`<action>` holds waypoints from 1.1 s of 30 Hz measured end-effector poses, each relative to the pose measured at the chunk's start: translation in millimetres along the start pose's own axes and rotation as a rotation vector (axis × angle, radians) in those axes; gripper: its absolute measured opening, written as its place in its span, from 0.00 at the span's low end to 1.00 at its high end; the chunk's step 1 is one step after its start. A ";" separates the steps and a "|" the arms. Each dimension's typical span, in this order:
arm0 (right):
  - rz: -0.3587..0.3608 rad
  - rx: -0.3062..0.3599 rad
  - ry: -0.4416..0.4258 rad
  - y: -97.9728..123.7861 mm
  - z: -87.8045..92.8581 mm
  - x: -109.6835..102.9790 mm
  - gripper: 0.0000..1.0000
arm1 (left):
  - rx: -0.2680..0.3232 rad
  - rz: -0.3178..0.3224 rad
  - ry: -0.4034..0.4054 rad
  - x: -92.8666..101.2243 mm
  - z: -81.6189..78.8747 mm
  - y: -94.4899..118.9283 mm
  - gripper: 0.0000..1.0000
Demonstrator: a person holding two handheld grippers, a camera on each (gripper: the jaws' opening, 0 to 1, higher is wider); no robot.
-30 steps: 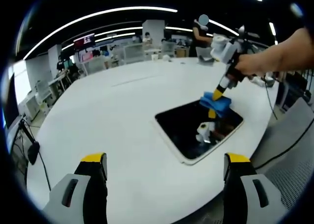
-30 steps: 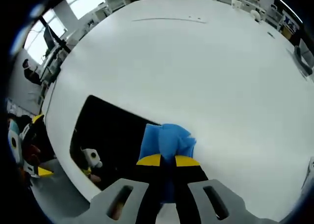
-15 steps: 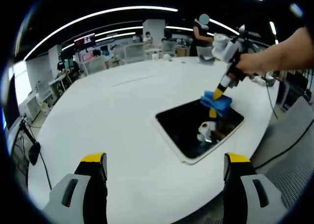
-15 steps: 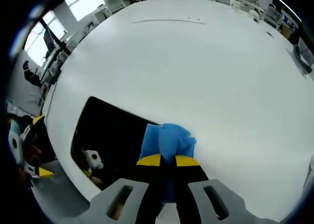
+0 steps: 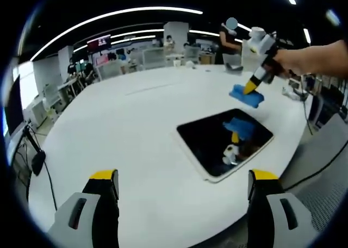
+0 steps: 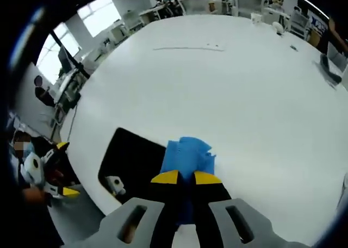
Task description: Wipe the mirror surface with the cleaning cloth until all visible marks leave the cleaned area.
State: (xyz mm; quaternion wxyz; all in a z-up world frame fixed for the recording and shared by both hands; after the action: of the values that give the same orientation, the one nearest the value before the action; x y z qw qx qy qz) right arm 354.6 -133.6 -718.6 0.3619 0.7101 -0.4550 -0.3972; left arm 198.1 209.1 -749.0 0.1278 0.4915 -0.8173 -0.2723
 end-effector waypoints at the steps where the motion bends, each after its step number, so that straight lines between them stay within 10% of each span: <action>1: 0.006 -0.006 -0.003 1.0 0.7 4.1 0.03 | -0.002 0.007 -0.012 1.4 -0.4 -0.6 0.99; 14: 0.095 -0.014 -0.159 13.8 43.2 77.6 0.03 | -0.002 0.040 0.017 3.1 1.7 -2.8 1.00; 33: 0.138 -0.094 -0.108 -8.7 46.1 106.0 0.04 | -0.004 0.024 0.005 1.3 2.3 -3.8 0.99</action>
State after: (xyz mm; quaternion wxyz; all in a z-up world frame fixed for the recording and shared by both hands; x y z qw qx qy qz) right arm 345.2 -236.8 -770.6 0.3962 0.6369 -0.5026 -0.4298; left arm 199.1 207.4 -753.1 0.1338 0.4821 -0.8223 -0.2711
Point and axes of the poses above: the point that each gripper's makers call its tool centre point, and the gripper's own axes: y roughly backward along the fingers, x roughly to its right, z roughly out of its underside, the point moved 9 cm from there along y, roughly backward along the fingers, and after that the axes turned 4 degrees about -y, right-handed, at the moved point
